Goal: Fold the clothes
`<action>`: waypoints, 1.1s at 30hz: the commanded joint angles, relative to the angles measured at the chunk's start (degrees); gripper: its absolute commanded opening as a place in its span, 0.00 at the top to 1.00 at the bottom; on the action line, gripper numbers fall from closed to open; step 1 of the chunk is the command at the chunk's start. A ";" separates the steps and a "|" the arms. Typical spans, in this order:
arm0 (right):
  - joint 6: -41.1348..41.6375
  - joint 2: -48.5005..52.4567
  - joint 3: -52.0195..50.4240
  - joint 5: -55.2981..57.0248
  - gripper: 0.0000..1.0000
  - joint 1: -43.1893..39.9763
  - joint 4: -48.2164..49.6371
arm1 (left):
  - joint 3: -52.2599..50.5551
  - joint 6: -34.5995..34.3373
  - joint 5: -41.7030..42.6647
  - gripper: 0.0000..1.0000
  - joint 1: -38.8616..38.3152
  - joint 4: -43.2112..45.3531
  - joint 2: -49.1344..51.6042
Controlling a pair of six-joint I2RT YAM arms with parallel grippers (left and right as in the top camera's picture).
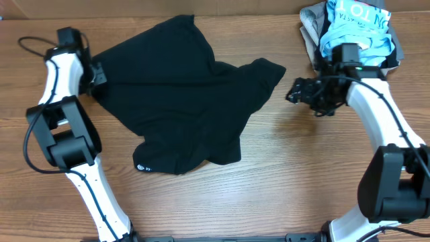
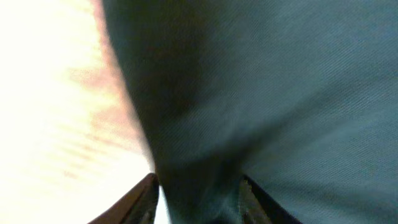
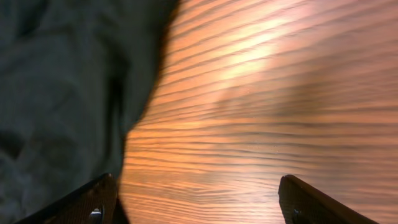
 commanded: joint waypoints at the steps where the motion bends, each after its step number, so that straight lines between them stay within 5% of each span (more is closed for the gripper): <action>1: 1.14 -1.29 1.16 -1.20 0.13 4.07 0.94 | 0.87 -1.27 -1.16 0.48 0.70 -4.46 -1.92; 9: 2.69 -0.63 1.09 -1.38 0.13 15.13 2.58 | 3.93 -1.25 1.64 0.14 1.25 -12.48 -3.06; 24: 7.19 0.35 -3.82 1.88 0.14 32.35 -0.04 | 17.03 -0.85 7.87 0.00 -1.55 -19.76 -21.51; 27: 7.15 0.35 -5.79 2.05 0.21 33.79 0.90 | 17.03 -0.83 8.52 0.00 -2.16 -19.80 -24.90; 30: 7.08 0.42 -7.19 3.48 0.49 34.47 1.20 | 17.03 -0.83 8.92 0.00 -3.28 -19.98 -27.06; 33: 6.69 0.68 -8.98 3.98 0.63 34.45 2.58 | 17.03 -0.81 8.98 0.00 -4.39 -19.98 -27.32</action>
